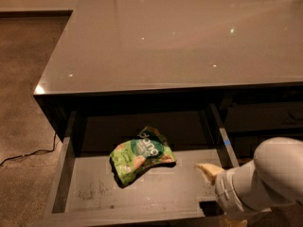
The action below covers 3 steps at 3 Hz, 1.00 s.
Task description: Open top drawer
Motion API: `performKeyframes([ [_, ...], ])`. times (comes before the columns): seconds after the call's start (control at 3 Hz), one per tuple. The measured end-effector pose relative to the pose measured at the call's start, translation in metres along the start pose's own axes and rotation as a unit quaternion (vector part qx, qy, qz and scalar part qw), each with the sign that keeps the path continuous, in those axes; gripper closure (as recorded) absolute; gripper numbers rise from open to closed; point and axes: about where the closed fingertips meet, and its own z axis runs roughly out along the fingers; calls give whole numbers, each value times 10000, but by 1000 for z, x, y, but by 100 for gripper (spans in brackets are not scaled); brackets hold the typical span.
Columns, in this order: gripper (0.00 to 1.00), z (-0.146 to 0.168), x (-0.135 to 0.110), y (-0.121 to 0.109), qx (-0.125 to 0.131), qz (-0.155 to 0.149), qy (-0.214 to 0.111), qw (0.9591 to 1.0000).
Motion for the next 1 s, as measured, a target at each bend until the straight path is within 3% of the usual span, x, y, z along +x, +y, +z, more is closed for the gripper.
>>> performKeyframes([
  [0.33, 0, -9, 5, -27, 125, -85, -166, 9997],
  [1.0, 0, -3, 12, -69, 66, -119, -489, 9987],
])
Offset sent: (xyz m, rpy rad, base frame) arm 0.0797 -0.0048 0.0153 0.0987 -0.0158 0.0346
